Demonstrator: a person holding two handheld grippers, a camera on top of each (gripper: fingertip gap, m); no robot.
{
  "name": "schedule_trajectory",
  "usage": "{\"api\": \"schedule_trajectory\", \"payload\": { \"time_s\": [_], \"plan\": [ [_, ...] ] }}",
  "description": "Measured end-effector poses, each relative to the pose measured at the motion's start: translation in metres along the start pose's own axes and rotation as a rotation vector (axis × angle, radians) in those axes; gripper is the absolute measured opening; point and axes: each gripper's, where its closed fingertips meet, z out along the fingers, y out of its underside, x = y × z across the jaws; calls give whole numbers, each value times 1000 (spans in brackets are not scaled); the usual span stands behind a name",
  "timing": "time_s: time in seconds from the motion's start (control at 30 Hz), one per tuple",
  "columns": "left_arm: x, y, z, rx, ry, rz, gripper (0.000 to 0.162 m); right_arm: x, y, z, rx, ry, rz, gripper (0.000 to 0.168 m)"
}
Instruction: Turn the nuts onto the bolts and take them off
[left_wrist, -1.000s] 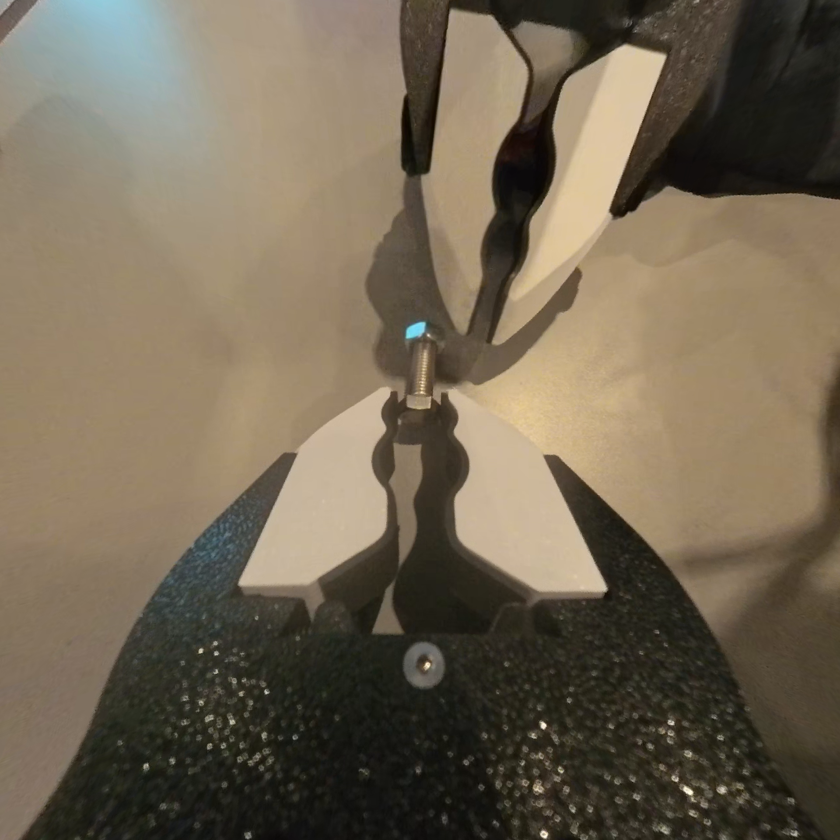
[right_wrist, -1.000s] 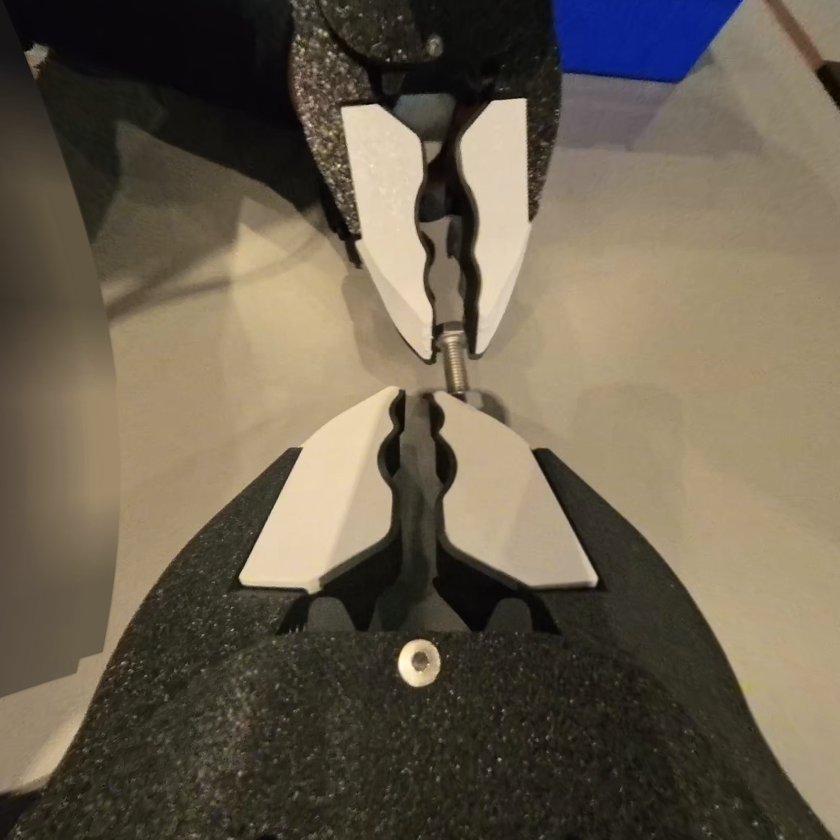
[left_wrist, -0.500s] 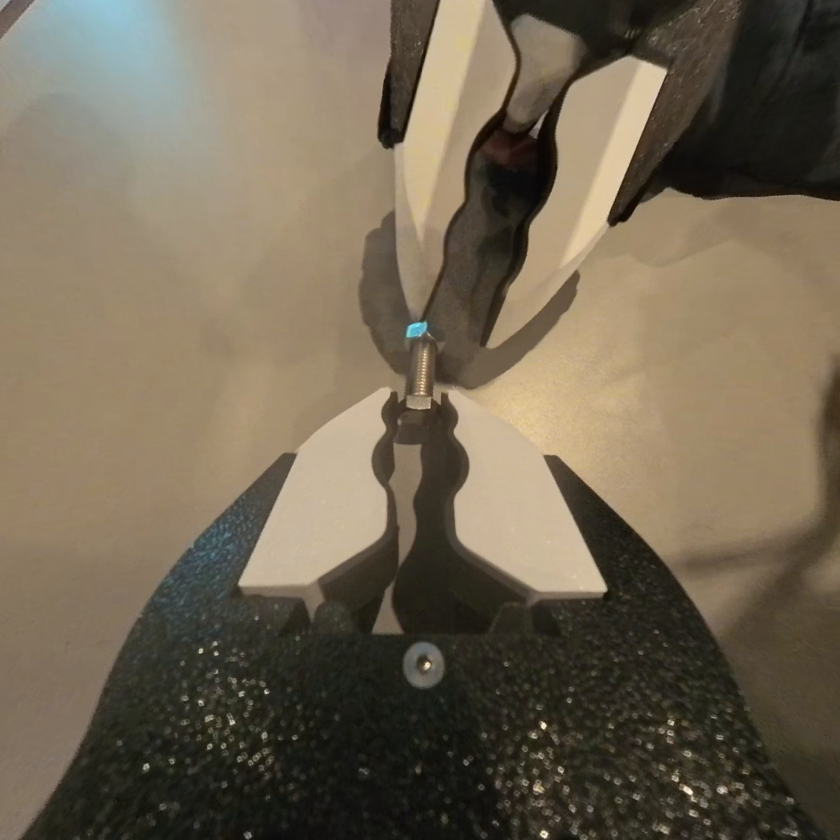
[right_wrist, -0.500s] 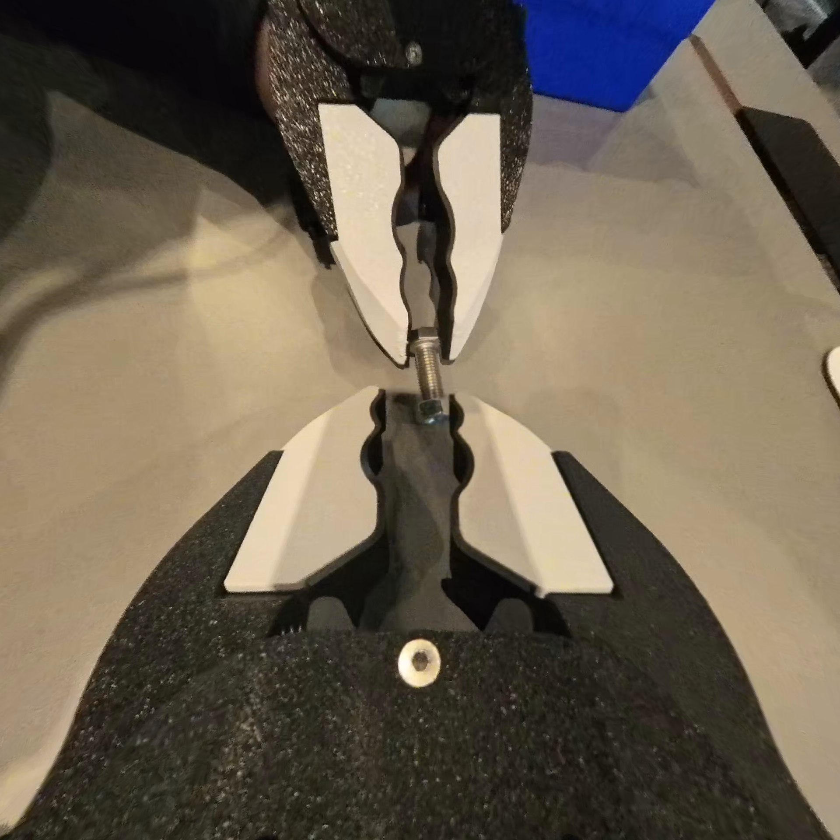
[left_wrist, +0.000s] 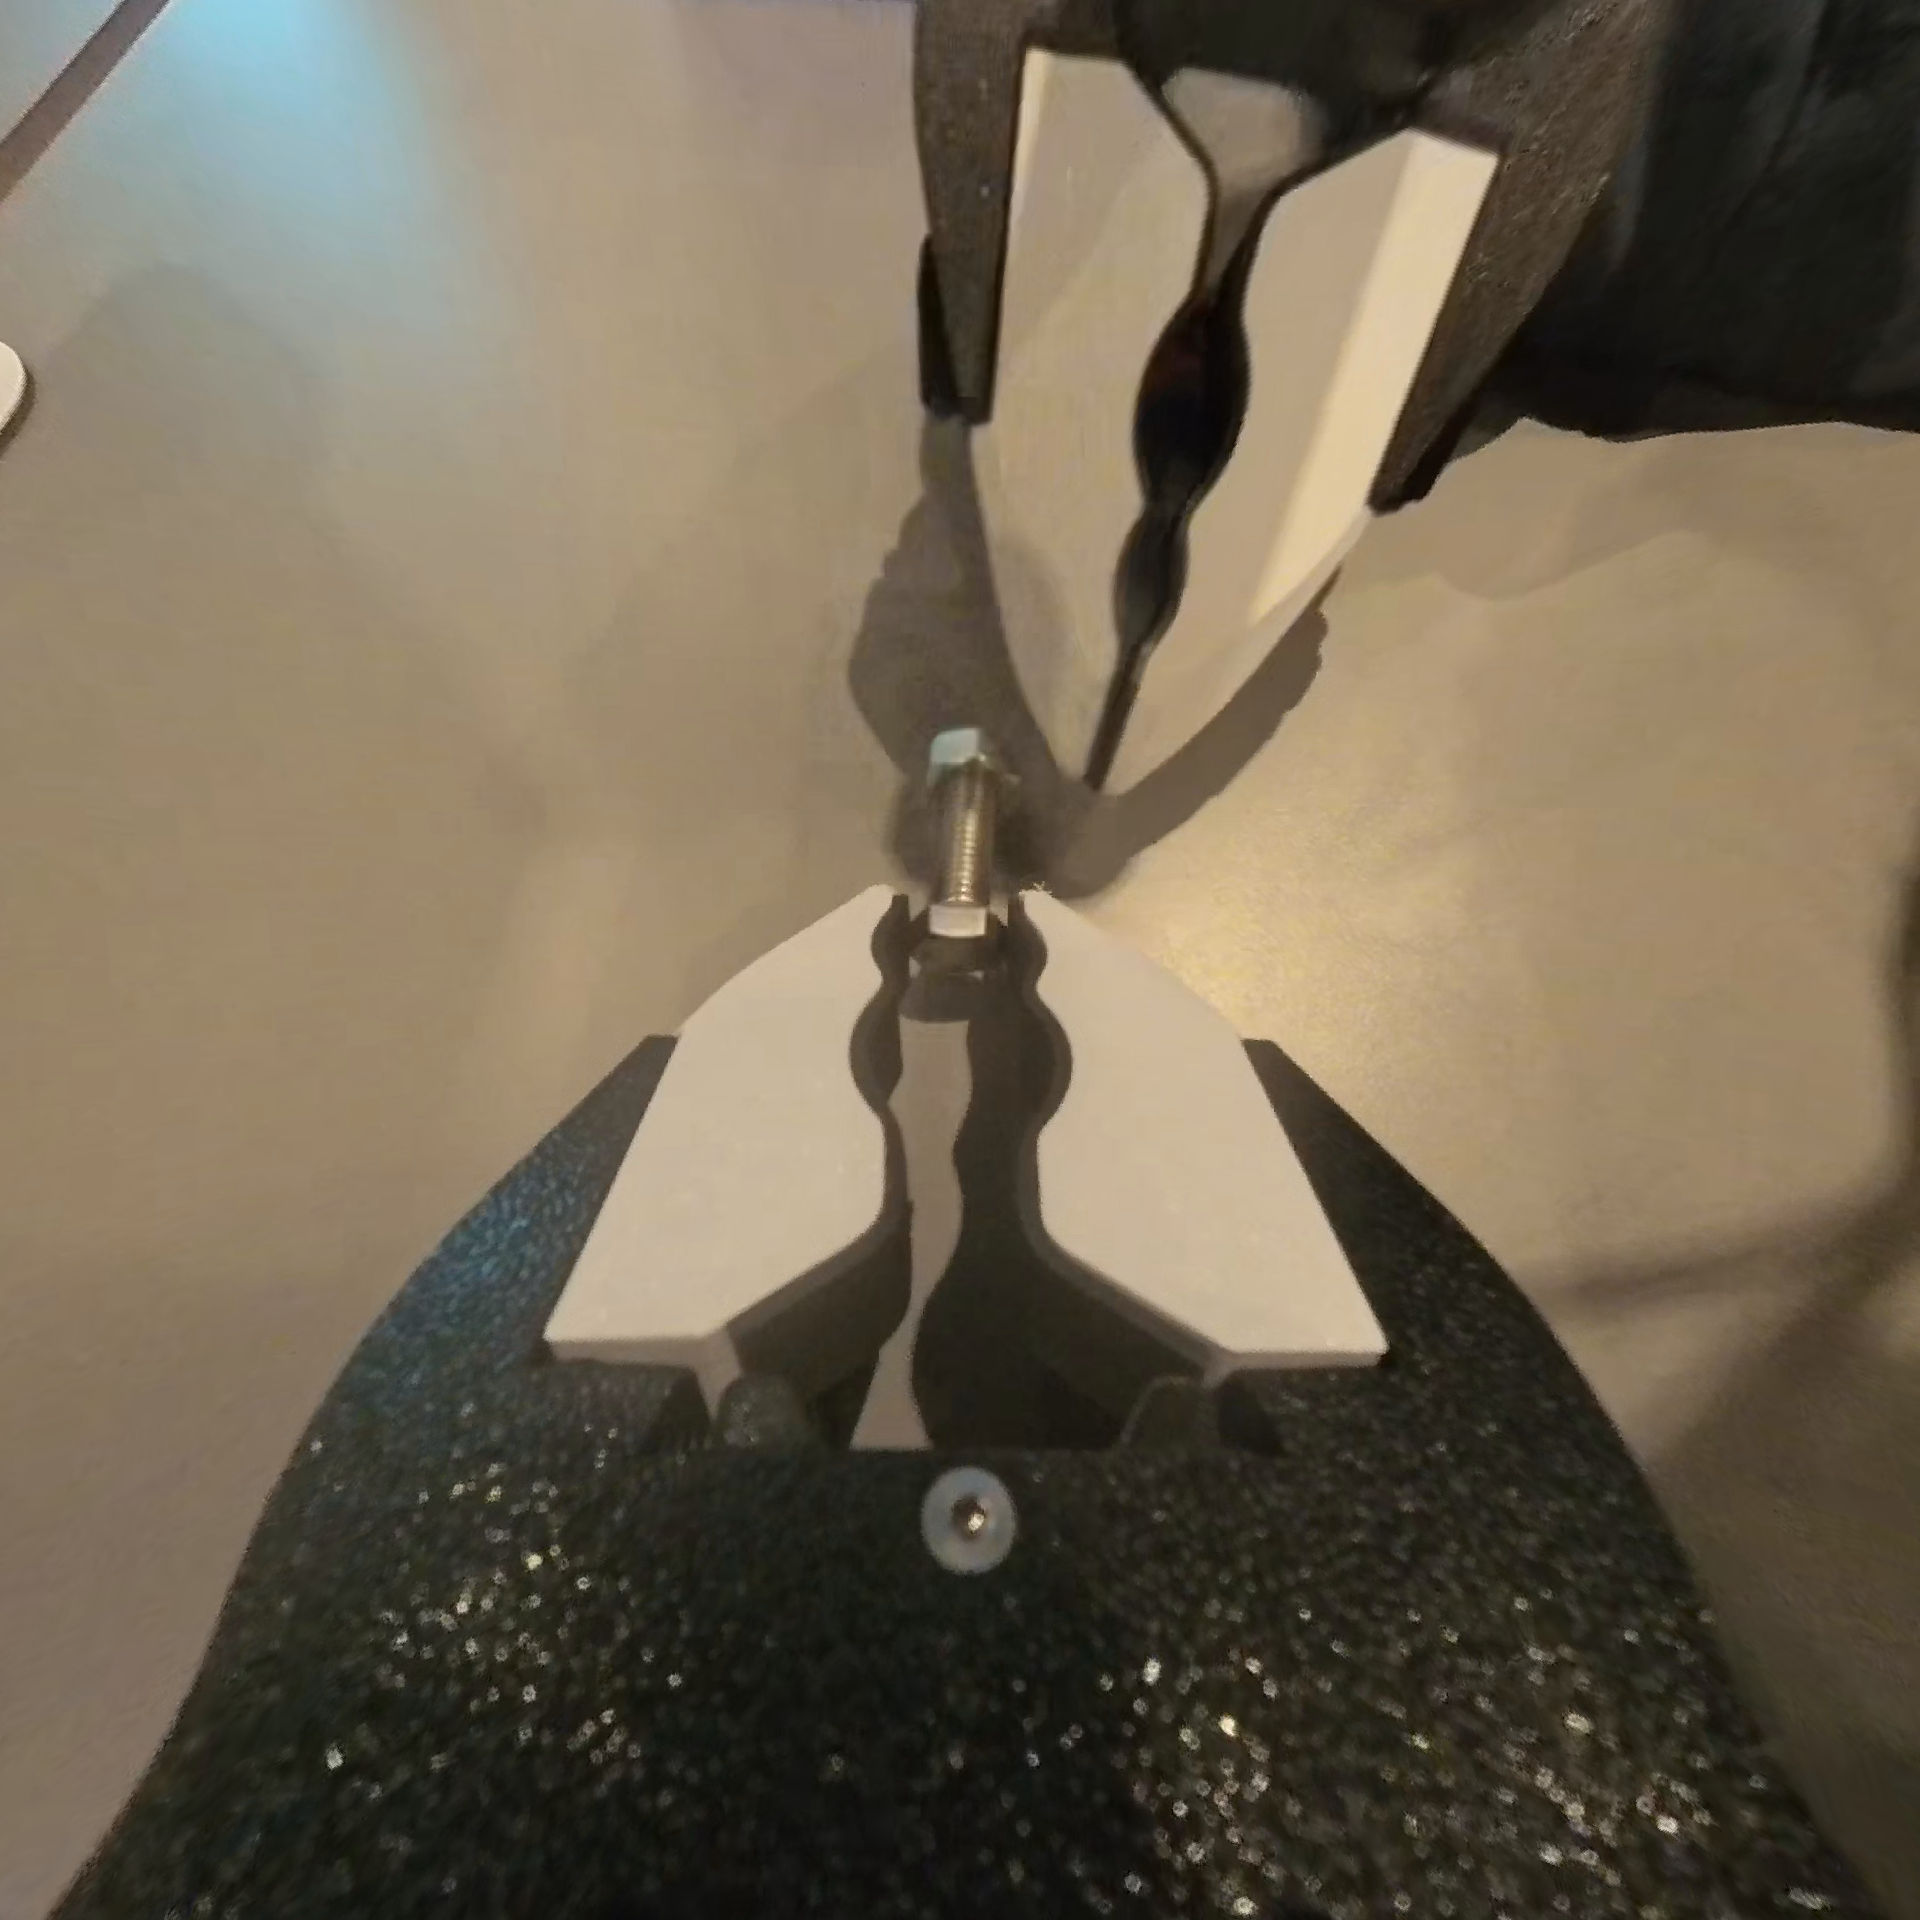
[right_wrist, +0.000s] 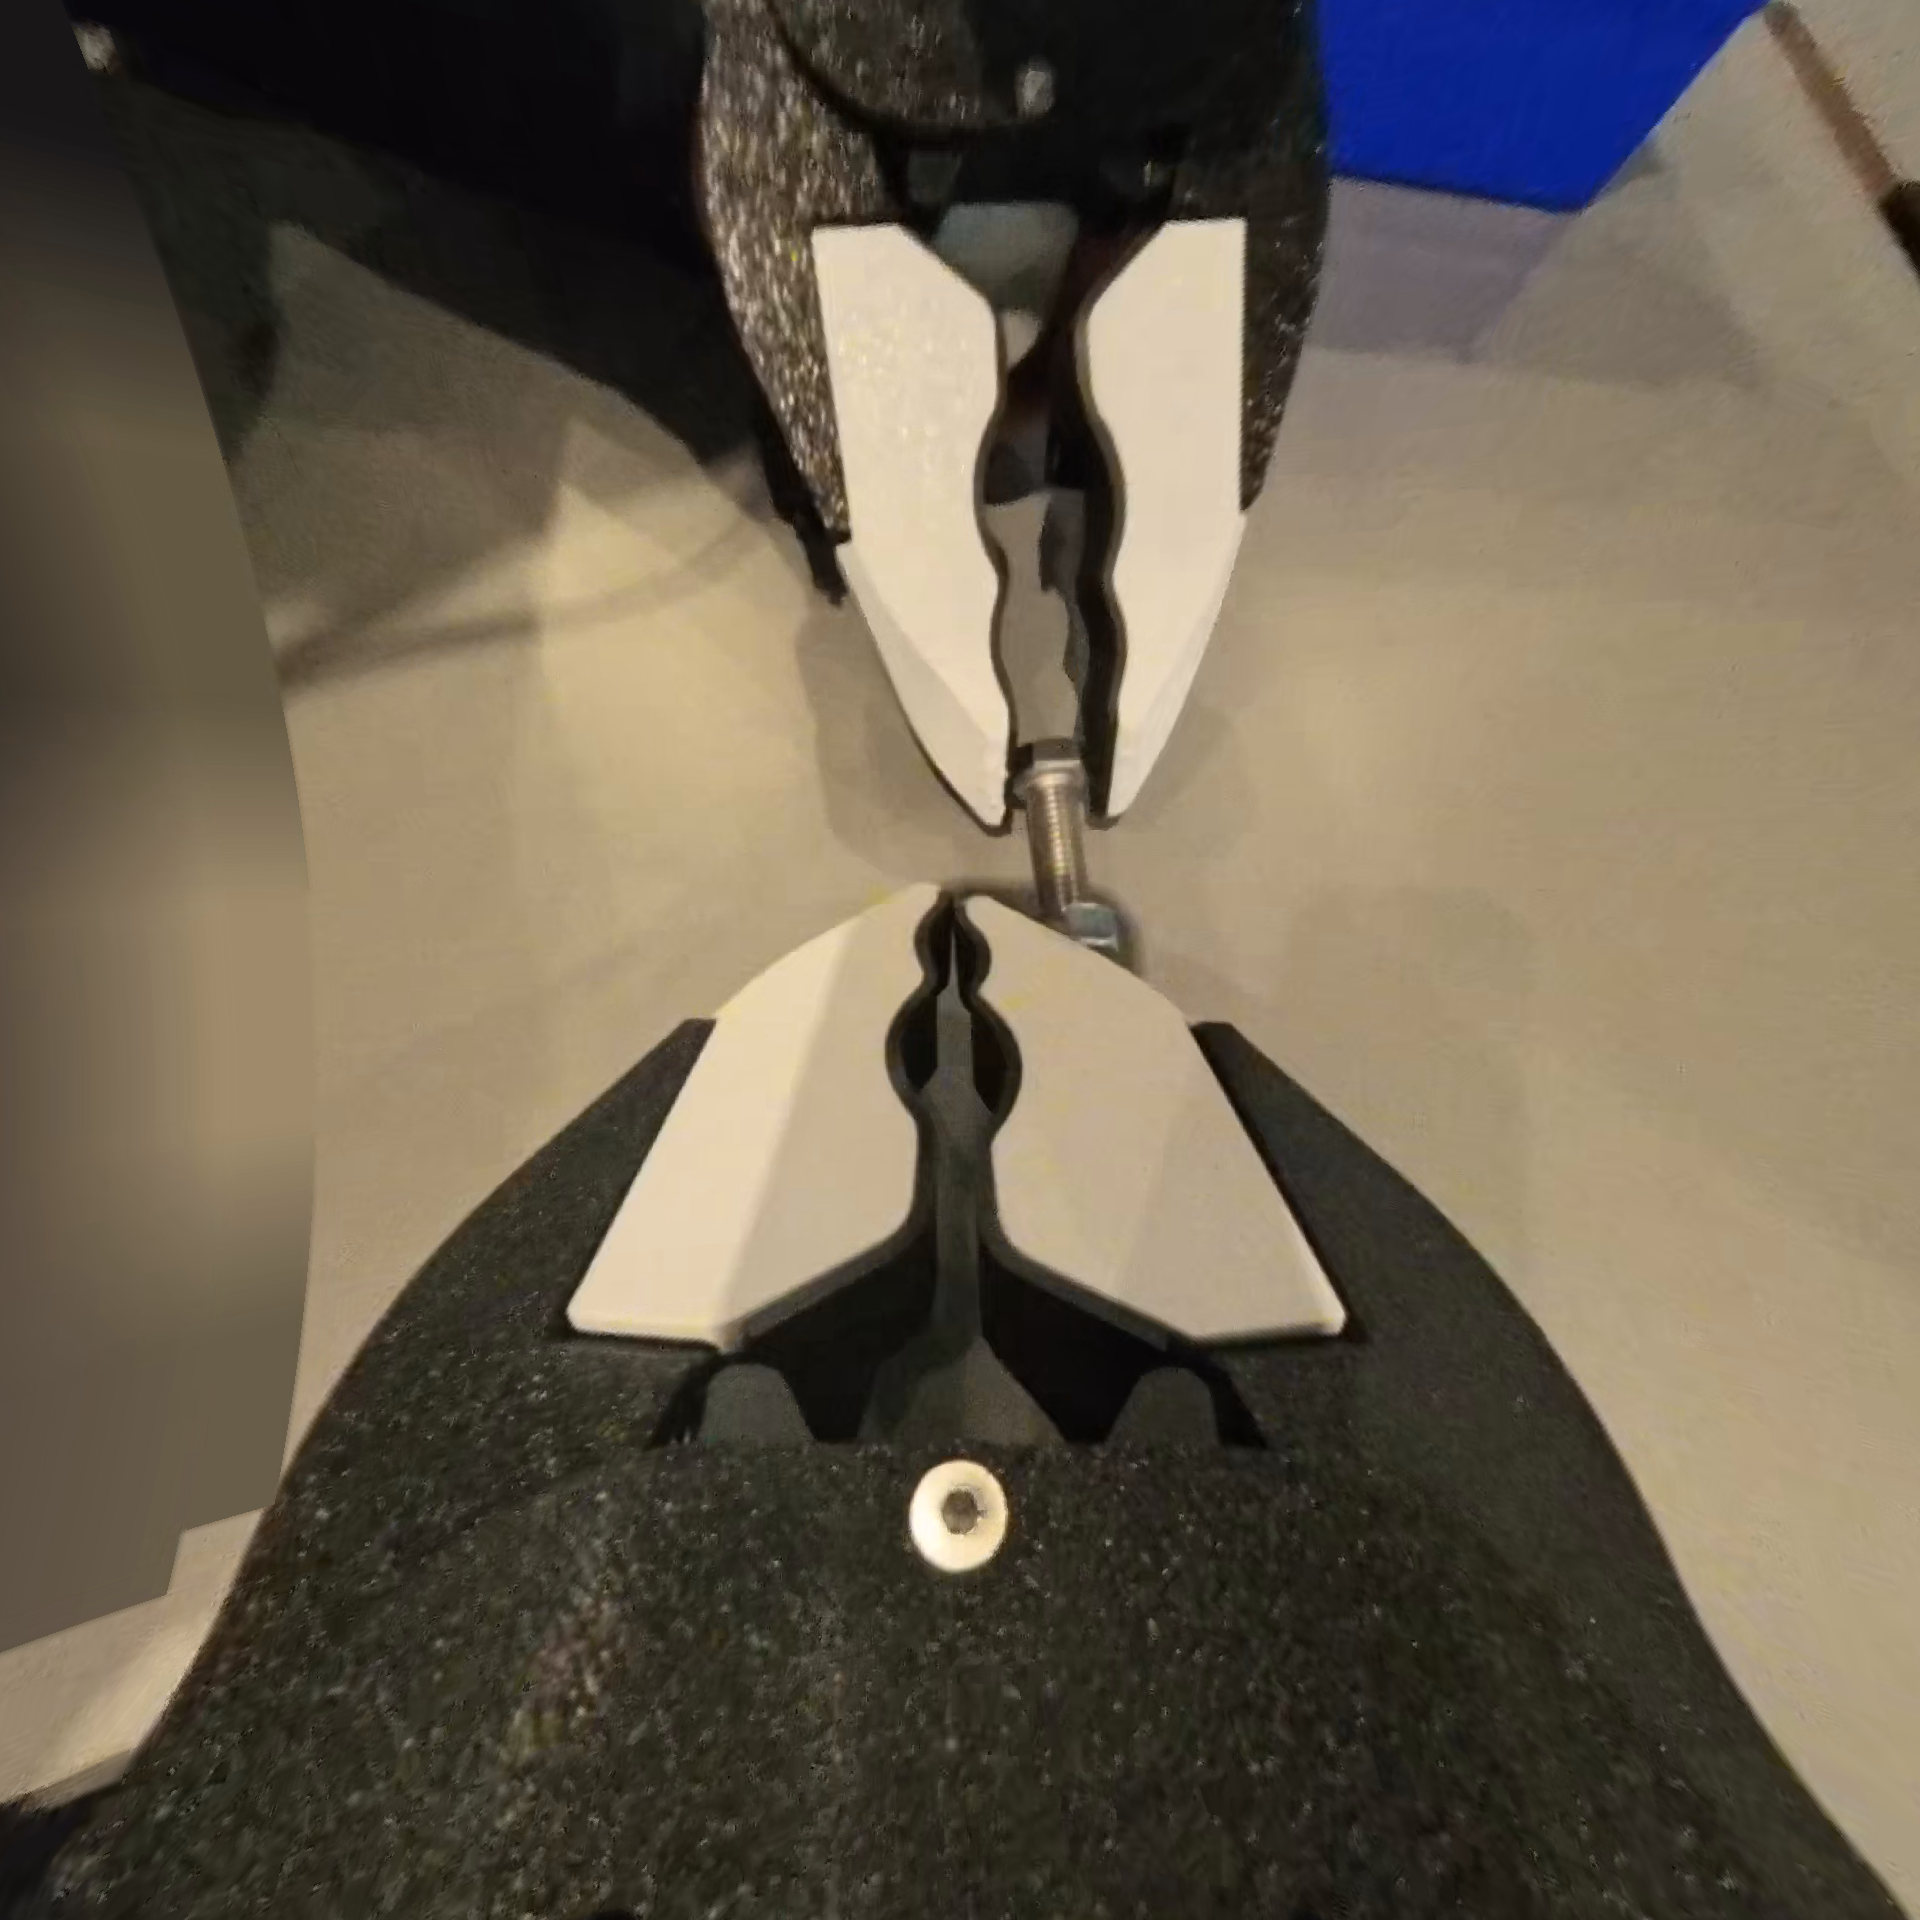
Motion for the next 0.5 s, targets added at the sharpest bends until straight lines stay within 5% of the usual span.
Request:
{"api": "schedule_trajectory", "payload": {
  "time_s": [0.03,0.27,0.43,0.5],
  "plan": [
    [0,0,0,0,0,0,17,1,-2,-1,19,1,8,0],
    [0,0,0,2,-5,7,17,19,-1,-1,12,140,-28,36],
    [0,0,0,4,-5,11,17,3,-4,-4,27,22,-5,0],
    [0,0,0,3,-5,11,17,10,-5,-7,37,64,-7,5]
  ]
}}
